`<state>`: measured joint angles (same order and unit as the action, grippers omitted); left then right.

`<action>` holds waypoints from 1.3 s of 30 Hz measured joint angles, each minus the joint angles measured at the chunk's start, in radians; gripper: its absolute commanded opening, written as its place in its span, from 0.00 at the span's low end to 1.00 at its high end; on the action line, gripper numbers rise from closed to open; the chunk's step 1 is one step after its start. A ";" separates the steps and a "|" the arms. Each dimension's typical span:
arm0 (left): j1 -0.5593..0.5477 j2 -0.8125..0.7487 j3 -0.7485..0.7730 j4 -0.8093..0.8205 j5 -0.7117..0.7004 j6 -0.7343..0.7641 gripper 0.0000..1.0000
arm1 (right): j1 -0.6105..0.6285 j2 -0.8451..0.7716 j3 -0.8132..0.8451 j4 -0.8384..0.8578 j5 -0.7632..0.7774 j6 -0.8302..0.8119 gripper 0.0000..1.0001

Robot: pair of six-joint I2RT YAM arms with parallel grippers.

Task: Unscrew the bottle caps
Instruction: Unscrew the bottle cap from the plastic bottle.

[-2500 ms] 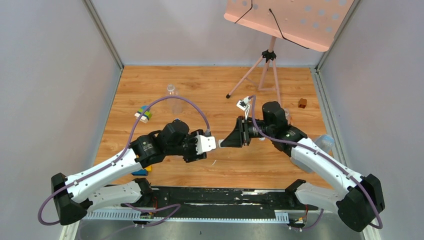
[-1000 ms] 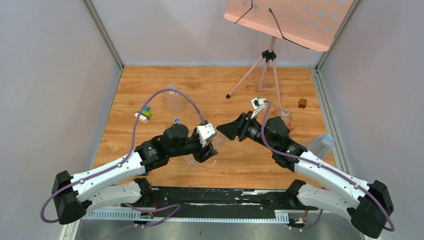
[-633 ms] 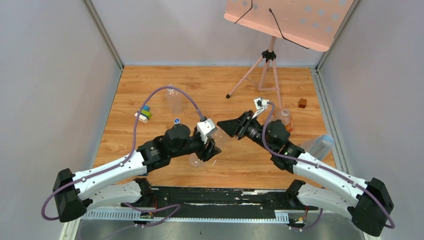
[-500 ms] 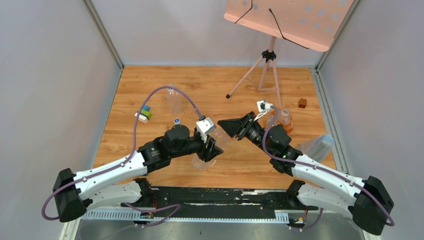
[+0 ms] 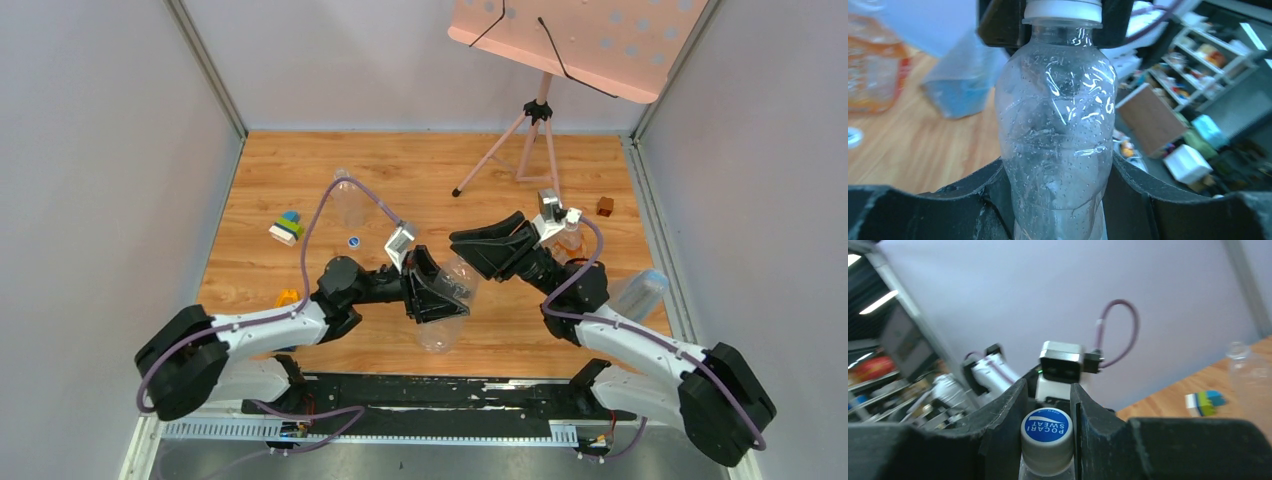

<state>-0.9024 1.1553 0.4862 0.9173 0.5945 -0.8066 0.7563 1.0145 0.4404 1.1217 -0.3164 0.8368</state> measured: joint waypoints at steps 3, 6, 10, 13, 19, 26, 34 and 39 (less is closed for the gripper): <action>0.002 0.107 0.010 0.222 0.113 -0.137 0.00 | -0.089 0.070 0.007 0.200 -0.210 0.161 0.00; 0.001 0.129 0.011 0.306 0.204 -0.214 0.00 | -0.118 0.090 0.030 0.280 -0.363 0.248 0.11; 0.000 0.123 0.037 0.286 0.263 -0.248 0.00 | -0.146 0.036 0.035 0.239 -0.425 0.262 0.49; -0.007 0.045 0.085 0.079 0.208 -0.110 0.00 | -0.126 -0.130 0.061 -0.100 -0.343 0.152 0.56; -0.219 -0.091 0.380 -0.568 -0.292 0.305 0.00 | -0.054 -0.291 0.204 -0.551 -0.067 -0.011 0.57; -0.378 0.027 0.524 -0.911 -0.830 0.497 0.00 | -0.023 -0.245 0.238 -0.813 0.173 -0.082 0.58; -0.513 0.185 0.616 -1.100 -1.281 0.575 0.00 | 0.056 -0.190 0.293 -1.030 0.414 -0.105 0.60; -0.525 0.200 0.616 -1.126 -1.405 0.578 0.00 | 0.102 -0.161 0.312 -1.089 0.528 -0.070 0.60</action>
<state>-1.4273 1.3556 1.1027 -0.2089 -0.8104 -0.2287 0.8581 0.8532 0.7528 0.0326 0.2111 0.7666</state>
